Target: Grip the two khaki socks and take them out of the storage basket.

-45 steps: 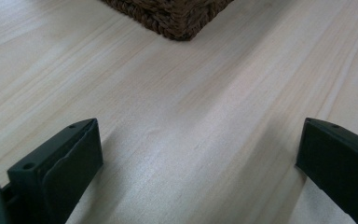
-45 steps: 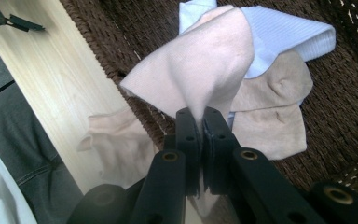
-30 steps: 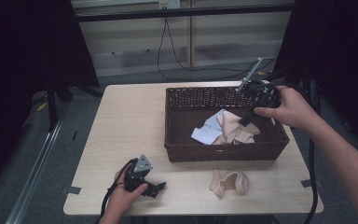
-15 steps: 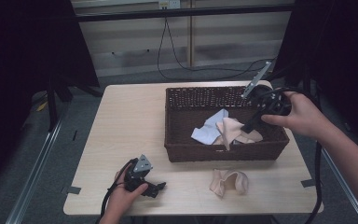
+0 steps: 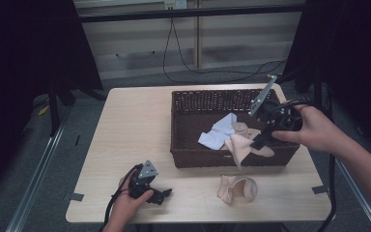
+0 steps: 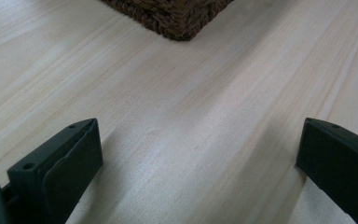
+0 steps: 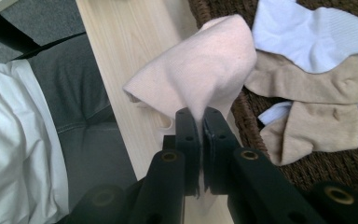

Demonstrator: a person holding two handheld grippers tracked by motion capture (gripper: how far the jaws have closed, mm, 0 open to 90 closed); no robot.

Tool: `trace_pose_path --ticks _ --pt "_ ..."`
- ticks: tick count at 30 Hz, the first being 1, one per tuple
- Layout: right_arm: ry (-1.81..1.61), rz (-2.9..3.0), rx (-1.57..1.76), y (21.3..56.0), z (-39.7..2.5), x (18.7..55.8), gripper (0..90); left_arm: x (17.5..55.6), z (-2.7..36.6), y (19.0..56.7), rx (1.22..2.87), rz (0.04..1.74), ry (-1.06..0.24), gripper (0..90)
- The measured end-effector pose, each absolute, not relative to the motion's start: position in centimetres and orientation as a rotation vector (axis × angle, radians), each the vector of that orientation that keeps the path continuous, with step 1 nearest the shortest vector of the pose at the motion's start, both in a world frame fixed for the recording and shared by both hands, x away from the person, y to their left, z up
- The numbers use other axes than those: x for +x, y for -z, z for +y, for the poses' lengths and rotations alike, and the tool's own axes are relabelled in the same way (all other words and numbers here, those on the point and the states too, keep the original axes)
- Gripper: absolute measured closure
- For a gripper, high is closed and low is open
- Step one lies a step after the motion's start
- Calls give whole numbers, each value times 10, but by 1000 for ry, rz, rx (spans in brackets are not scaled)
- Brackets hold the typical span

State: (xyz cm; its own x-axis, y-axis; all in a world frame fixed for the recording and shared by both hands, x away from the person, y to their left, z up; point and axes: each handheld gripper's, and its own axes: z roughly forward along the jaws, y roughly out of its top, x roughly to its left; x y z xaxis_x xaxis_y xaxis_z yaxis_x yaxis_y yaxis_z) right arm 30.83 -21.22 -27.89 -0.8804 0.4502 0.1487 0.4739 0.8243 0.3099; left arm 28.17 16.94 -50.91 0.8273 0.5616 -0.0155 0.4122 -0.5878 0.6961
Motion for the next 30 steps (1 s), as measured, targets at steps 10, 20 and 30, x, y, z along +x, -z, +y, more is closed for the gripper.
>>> trace_pose_path --ticks 10,20,30 --pt "518 -2921 -659 304 -200 301 861 281 169 509 2278 712 -263 0" --pt "456 -2927 -619 343 -186 301 837 282 170 509 2292 702 -267 0" --pt "474 -2945 -649 367 -180 297 467 282 170 509 2292 702 -267 0"
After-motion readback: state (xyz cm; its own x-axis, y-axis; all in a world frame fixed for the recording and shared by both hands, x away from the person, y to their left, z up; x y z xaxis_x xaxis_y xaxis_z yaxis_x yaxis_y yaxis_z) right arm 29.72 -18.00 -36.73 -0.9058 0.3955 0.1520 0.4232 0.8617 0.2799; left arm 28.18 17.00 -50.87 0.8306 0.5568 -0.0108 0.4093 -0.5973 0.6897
